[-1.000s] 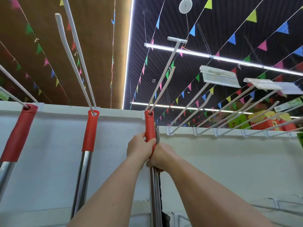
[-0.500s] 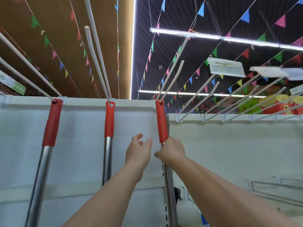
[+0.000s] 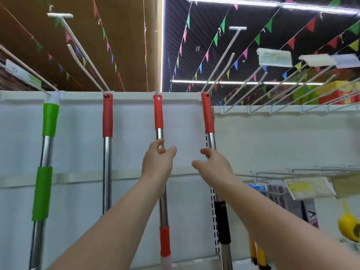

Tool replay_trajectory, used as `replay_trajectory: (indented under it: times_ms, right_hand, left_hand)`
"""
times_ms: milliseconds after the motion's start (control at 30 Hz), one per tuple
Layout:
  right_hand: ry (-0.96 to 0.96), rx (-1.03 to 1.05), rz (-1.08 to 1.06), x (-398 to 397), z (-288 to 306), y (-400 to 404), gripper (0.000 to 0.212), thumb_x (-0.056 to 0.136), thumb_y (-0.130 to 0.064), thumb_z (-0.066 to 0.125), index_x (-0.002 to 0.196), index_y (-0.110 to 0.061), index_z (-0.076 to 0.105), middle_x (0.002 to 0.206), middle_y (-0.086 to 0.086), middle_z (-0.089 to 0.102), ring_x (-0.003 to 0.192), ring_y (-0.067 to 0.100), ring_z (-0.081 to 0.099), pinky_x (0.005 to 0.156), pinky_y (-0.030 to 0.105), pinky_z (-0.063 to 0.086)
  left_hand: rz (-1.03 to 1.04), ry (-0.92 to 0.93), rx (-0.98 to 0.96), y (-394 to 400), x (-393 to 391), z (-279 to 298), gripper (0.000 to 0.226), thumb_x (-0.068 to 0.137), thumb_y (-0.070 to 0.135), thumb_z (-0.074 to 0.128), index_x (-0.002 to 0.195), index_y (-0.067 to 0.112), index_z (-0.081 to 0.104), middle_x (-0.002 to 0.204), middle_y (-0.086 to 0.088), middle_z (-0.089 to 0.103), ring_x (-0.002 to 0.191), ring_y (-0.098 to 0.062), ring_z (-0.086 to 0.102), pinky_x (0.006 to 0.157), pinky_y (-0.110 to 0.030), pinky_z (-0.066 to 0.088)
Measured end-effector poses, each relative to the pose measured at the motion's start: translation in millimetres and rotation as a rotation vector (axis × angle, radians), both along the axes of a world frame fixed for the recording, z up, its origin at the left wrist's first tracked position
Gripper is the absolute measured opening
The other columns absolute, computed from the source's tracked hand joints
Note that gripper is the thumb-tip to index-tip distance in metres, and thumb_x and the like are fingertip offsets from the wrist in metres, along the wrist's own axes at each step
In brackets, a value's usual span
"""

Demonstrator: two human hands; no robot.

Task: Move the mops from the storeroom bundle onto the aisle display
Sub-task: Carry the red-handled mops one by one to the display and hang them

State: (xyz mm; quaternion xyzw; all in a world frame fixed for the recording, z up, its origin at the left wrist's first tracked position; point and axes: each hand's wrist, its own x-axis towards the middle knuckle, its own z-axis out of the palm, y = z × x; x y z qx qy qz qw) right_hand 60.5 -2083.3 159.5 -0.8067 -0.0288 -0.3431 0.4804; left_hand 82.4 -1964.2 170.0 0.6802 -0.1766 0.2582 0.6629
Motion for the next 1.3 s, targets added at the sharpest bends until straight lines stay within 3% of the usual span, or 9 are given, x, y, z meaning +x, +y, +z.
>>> replay_trajectory:
  times_ms: [133, 267, 400, 633, 700, 800, 933, 1033, 1300]
  right_hand:
    - [0.029, -0.019, 0.031, -24, -24, 20, 0.048, 0.091, -0.021, 0.050, 0.137, -0.022, 0.039, 0.137, 0.000, 0.044, 0.074, 0.005, 0.044, 0.055, 0.014, 0.035]
    - [0.025, -0.051, 0.047, -54, -25, 30, 0.049, 0.090, -0.022, 0.055, 0.136, -0.018, 0.042, 0.138, 0.004, 0.046, 0.104, 0.015, 0.049, 0.078, 0.020, 0.033]
    - [0.022, -0.052, 0.110, -87, -27, 32, 0.050, 0.090, -0.022, 0.055, 0.138, -0.018, 0.041, 0.132, 0.004, 0.050, 0.093, 0.014, 0.050, 0.059, 0.017, 0.035]
    - [0.141, -0.134, 0.197, -155, -79, 34, 0.050, 0.091, -0.021, 0.053, 0.139, -0.019, 0.038, 0.112, 0.001, 0.054, 0.103, 0.013, 0.058, 0.060, 0.015, 0.038]
    - [0.179, -0.146, 0.221, -174, -96, 36, 0.052, 0.091, -0.021, 0.054, 0.140, -0.017, 0.038, 0.123, 0.001, 0.052, 0.089, 0.007, 0.056, 0.061, 0.016, 0.037]
    - [0.203, -0.148, 0.264, -197, -108, 44, 0.054, 0.090, -0.021, 0.054, 0.141, -0.015, 0.037, 0.135, 0.003, 0.048, 0.106, 0.015, 0.054, 0.074, 0.016, 0.039]
    - [0.205, -0.134, 0.316, -222, -111, 64, 0.052, 0.090, -0.020, 0.054, 0.139, -0.016, 0.039, 0.117, 0.000, 0.050, 0.080, 0.008, 0.045, 0.074, 0.019, 0.038]
    - [0.195, -0.109, 0.351, -238, -108, 84, 0.051, 0.089, -0.018, 0.053, 0.139, -0.017, 0.039, 0.107, -0.003, 0.046, 0.066, 0.004, 0.046, 0.058, 0.014, 0.039]
    - [0.153, -0.117, 0.417, -265, -106, 179, 0.050, 0.090, -0.021, 0.053, 0.137, -0.019, 0.040, 0.129, -0.001, 0.049, 0.082, 0.006, 0.046, 0.068, 0.015, 0.038]
  left_hand:
    - [-0.018, 0.016, 0.011, 17, -24, -22, 0.050, 0.093, 0.026, 0.051, 0.140, 0.022, 0.036, 0.139, -0.004, 0.045, 0.120, -0.021, 0.046, 0.099, -0.032, 0.037]
    - [0.032, 0.034, 0.013, 37, -58, -32, 0.049, 0.092, 0.026, 0.052, 0.139, 0.022, 0.038, 0.140, -0.006, 0.045, 0.120, -0.021, 0.048, 0.097, -0.031, 0.040]
    - [0.091, 0.024, 0.005, 55, -96, -44, 0.049, 0.092, 0.027, 0.054, 0.138, 0.021, 0.039, 0.138, -0.007, 0.046, 0.114, -0.018, 0.049, 0.097, -0.031, 0.042]
    - [0.208, 0.154, 0.014, 62, -161, -104, 0.050, 0.090, 0.029, 0.055, 0.138, 0.021, 0.040, 0.133, -0.005, 0.050, 0.120, -0.022, 0.051, 0.105, -0.042, 0.041]
    - [0.233, 0.192, 0.019, 63, -182, -121, 0.051, 0.090, 0.028, 0.055, 0.138, 0.019, 0.040, 0.133, -0.007, 0.051, 0.119, -0.021, 0.051, 0.105, -0.042, 0.041]
    - [0.259, 0.200, 0.026, 71, -214, -135, 0.050, 0.091, 0.025, 0.055, 0.138, 0.017, 0.040, 0.123, -0.005, 0.053, 0.108, -0.016, 0.052, 0.098, -0.033, 0.045]
    - [0.301, 0.184, 0.030, 90, -246, -135, 0.047, 0.091, 0.027, 0.054, 0.136, 0.020, 0.041, 0.112, 0.001, 0.049, 0.106, -0.015, 0.051, 0.103, -0.036, 0.043]
    - [0.309, 0.185, 0.021, 108, -266, -131, 0.048, 0.091, 0.028, 0.054, 0.136, 0.023, 0.041, 0.112, 0.003, 0.048, 0.110, -0.016, 0.050, 0.106, -0.040, 0.040]
    - [0.376, 0.158, 0.050, 197, -307, -128, 0.047, 0.092, 0.029, 0.052, 0.137, 0.023, 0.040, 0.117, 0.002, 0.048, 0.113, -0.015, 0.050, 0.104, -0.038, 0.042]
